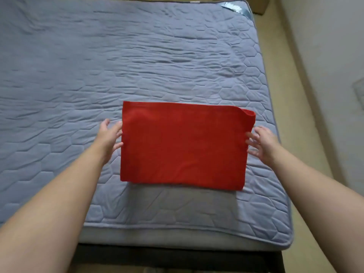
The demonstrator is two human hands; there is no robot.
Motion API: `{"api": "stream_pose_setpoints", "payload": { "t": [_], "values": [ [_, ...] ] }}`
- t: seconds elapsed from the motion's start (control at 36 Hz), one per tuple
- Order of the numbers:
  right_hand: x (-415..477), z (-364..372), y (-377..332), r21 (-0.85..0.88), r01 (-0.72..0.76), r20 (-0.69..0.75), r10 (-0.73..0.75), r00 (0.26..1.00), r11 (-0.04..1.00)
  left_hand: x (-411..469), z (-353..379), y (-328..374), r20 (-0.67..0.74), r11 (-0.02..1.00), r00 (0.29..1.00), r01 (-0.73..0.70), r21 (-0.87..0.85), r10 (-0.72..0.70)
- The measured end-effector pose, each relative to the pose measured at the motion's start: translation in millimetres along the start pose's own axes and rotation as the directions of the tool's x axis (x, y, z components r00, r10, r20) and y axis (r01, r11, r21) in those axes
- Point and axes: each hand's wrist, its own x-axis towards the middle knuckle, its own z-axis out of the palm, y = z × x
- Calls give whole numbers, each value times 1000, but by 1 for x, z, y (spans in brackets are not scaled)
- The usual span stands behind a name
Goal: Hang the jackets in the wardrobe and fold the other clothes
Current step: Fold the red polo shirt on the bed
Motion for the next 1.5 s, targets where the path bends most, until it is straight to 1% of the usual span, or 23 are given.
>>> {"api": "stream_pose_setpoints", "payload": {
  "t": [0.08,0.17,0.22,0.28,0.36,0.42,0.53,0.61,0.72,0.81,0.83,0.86,0.92,0.94,1.0,1.03,1.06,1.14,1.22,1.28,1.36,1.44,1.5],
  "values": [
    [12,13,41,-274,-69,-69,52,996,959,12,15,-44,-58,967,996,87,240,-75],
    [17,17,104,-359,-156,-152,108,982,920,15,11,-103,-175,916,975,194,351,-140],
    [20,18,138,-334,-254,-176,204,963,908,19,3,-140,-220,904,951,282,322,-218],
    [28,19,161,-232,-325,-156,295,943,917,23,-1,-167,-200,903,934,341,260,-295],
    [45,19,176,11,-380,-151,377,914,925,36,-2,-183,-177,932,930,345,112,-323],
    [54,14,181,107,-372,-170,386,907,922,41,-1,-185,-170,944,930,331,7,-325],
    [45,2,193,138,-354,-240,378,894,925,34,-13,-192,-249,957,924,288,-43,-290],
    [11,-17,211,75,-413,-269,417,868,908,2,-40,-207,-248,932,900,361,-34,-358],
    [-55,-46,252,-79,-494,-319,447,836,866,-60,-86,-240,-261,870,855,484,94,-448],
    [-93,-54,271,-158,-589,-298,530,794,793,-90,-106,-250,-266,789,811,577,212,-521],
    [-98,-53,270,-229,-606,-291,541,790,762,-94,-107,-247,-272,756,815,577,308,-512],
    [-99,-50,266,-360,-600,-297,522,800,715,-95,-107,-240,-282,691,841,540,481,-461],
    [-91,-45,253,-691,-467,-321,345,882,552,-91,-102,-226,-262,487,925,369,792,-275],
    [-85,-40,244,-806,-372,-313,202,928,460,-87,-95,-219,-221,413,962,268,871,-158],
    [-73,-22,222,-921,-157,-207,-105,973,356,-80,-72,-205,-87,343,993,53,938,84],
    [-66,-10,214,-950,-43,-119,-232,965,311,-77,-55,-200,-1,306,983,-56,950,183],
    [-57,3,207,-965,62,-22,-314,949,255,-74,-38,-198,84,279,965,-155,948,250],
    [-28,43,200,-944,293,222,-367,903,149,-60,17,-199,290,178,898,-361,915,332],
    [3,72,203,-909,414,370,-355,858,53,-36,59,-210,383,83,869,-427,901,313],
    [26,85,210,-893,450,416,-364,833,9,-15,77,-220,404,54,857,-442,895,320],
    [54,95,217,-883,469,422,-416,806,13,10,93,-228,455,-7,813,-486,874,364],
    [72,95,211,-850,517,403,-505,763,103,32,94,-218,485,-8,763,-533,846,427],
    [80,90,200,-814,569,433,-531,729,116,48,89,-201,534,-31,744,-572,820,401]
  ]
}}
